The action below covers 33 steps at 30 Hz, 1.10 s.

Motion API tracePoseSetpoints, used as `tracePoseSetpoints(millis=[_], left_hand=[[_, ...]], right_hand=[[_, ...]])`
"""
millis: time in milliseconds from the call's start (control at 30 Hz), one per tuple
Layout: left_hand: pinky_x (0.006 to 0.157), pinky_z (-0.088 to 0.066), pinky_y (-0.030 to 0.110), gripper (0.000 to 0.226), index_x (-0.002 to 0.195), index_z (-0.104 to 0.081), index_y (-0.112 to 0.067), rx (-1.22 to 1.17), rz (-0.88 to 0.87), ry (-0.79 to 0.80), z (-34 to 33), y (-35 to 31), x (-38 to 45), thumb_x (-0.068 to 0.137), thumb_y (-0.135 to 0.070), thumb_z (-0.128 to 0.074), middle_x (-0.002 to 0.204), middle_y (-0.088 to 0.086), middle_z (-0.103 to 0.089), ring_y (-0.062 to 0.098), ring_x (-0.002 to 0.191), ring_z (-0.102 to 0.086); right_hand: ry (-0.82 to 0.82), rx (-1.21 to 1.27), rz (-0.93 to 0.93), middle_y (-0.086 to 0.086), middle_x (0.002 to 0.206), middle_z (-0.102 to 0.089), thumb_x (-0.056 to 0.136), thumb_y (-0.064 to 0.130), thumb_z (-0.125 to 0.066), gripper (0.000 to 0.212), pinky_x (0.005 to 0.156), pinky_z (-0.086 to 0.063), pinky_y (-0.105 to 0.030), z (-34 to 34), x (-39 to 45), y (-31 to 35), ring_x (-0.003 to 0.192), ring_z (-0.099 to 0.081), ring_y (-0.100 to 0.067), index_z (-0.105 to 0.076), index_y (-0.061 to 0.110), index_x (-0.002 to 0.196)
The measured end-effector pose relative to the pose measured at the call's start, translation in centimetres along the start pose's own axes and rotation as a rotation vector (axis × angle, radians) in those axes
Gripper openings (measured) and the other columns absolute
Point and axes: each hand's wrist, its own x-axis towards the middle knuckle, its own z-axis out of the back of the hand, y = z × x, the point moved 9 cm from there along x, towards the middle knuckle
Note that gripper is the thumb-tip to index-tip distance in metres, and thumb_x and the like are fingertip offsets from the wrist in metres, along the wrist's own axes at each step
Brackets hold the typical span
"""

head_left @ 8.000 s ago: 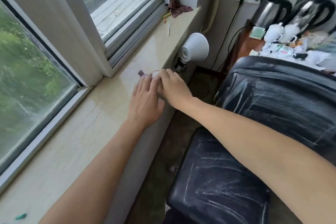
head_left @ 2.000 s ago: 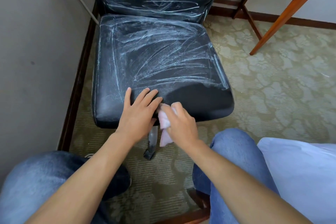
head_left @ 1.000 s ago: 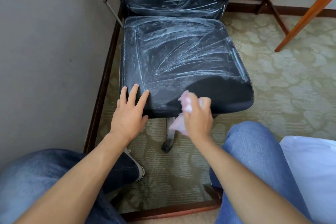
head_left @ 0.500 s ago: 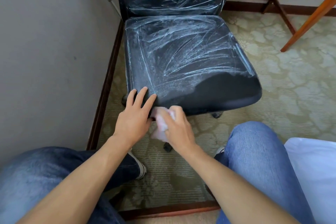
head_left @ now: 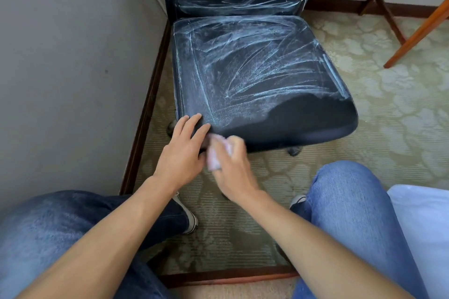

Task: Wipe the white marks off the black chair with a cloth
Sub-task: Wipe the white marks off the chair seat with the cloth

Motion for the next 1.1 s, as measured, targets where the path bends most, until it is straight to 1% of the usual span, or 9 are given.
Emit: tracePoseSetpoints(millis=[100,200,333,600,700,800,933,1000,1100], left_hand=[[0.102,-0.055,0.050,0.066,0.153,-0.047,-0.008,-0.061,-0.012,-0.021,0.3,0.7,-0.2,0.090,0.000,-0.065,0.167,0.011,-0.028,0.030,0.158,-0.019],[0.114,-0.035,0.036,0.071,0.154,-0.044,-0.008,-0.106,0.010,-0.039,1.1,1.0,-0.4,0.088,0.003,-0.067,0.166,0.014,-0.025,0.030,0.157,-0.019],[0.114,-0.036,0.036,0.069,0.154,-0.042,-0.012,-0.157,0.077,-0.065,2.0,1.1,-0.9,0.091,-0.006,-0.069,0.162,0.011,-0.030,0.028,0.154,-0.020],[0.087,-0.052,0.029,0.091,0.159,-0.033,-0.026,-0.131,-0.130,0.017,1.5,-3.0,-2.8,0.082,-0.014,-0.079,0.155,0.003,-0.031,0.023,0.137,-0.034],[0.077,-0.056,0.033,0.083,0.154,-0.039,-0.024,-0.011,-0.089,-0.010,1.3,-2.4,-2.8,0.081,-0.011,-0.076,0.142,0.005,-0.038,0.022,0.127,-0.037],[0.061,-0.055,0.040,0.069,0.141,-0.050,-0.020,0.061,-0.046,-0.057,1.4,-1.4,-2.5,0.080,-0.012,-0.080,0.123,0.006,-0.049,0.025,0.109,-0.049],[0.051,-0.037,0.034,0.035,0.094,-0.062,-0.010,0.229,0.056,-0.259,4.1,1.0,-1.9,0.078,-0.034,-0.083,0.084,0.007,-0.055,0.029,0.072,-0.057],[0.051,-0.039,0.036,0.037,0.089,-0.058,-0.009,0.245,0.177,-0.278,4.9,2.2,-1.9,0.082,-0.041,-0.075,0.085,0.009,-0.054,0.031,0.073,-0.056],[0.053,-0.037,0.037,0.035,0.101,-0.054,-0.005,0.142,0.373,-0.244,4.7,3.5,-1.7,0.093,-0.036,-0.068,0.101,0.015,-0.052,0.034,0.079,-0.058]], right_hand=[[0.113,-0.088,0.039,-0.002,0.125,-0.037,0.090,0.037,-0.068,0.064,0.088,-0.051,-0.045,-2.2,-0.3,1.1,0.110,-0.046,-0.024,-0.039,0.034,0.147],[-0.084,0.072,-0.232,0.003,0.121,-0.046,0.093,0.035,-0.068,0.044,0.072,-0.045,-0.034,1.4,0.3,-2.4,0.101,-0.055,-0.026,-0.053,0.036,0.134],[-0.288,-0.047,-0.346,-0.003,0.115,-0.035,0.084,0.013,-0.075,0.064,0.063,-0.041,-0.032,4.4,0.7,-4.9,0.087,-0.054,-0.029,-0.050,0.027,0.142],[0.194,0.445,-0.192,0.007,0.142,-0.039,0.084,0.003,-0.063,0.080,0.099,-0.052,-0.039,-0.7,1.7,1.3,0.122,-0.051,-0.009,-0.025,0.033,0.147],[0.276,0.599,-0.236,0.005,0.134,-0.051,0.083,0.003,-0.065,0.070,0.096,-0.053,-0.034,-1.5,1.2,1.4,0.113,-0.060,-0.004,-0.035,0.031,0.139],[0.364,0.753,-0.264,0.002,0.147,-0.043,0.072,0.001,-0.062,0.078,0.107,-0.047,-0.031,-1.3,1.2,1.0,0.135,-0.049,-0.009,-0.043,0.020,0.145],[0.027,0.492,-0.218,0.005,0.138,-0.050,0.079,-0.010,-0.058,0.057,0.102,-0.053,-0.036,4.1,2.1,-1.5,0.117,-0.061,-0.014,-0.061,0.013,0.131],[-0.121,0.195,-0.189,0.008,0.134,-0.053,0.077,-0.008,-0.055,0.056,0.099,-0.051,-0.040,7.4,2.4,-3.3,0.117,-0.057,-0.015,-0.064,0.018,0.126],[-0.043,-0.097,-0.184,0.002,0.148,-0.044,0.085,0.002,-0.060,0.055,0.107,-0.045,-0.044,7.5,2.4,-5.2,0.137,-0.040,-0.019,-0.059,0.022,0.136]])
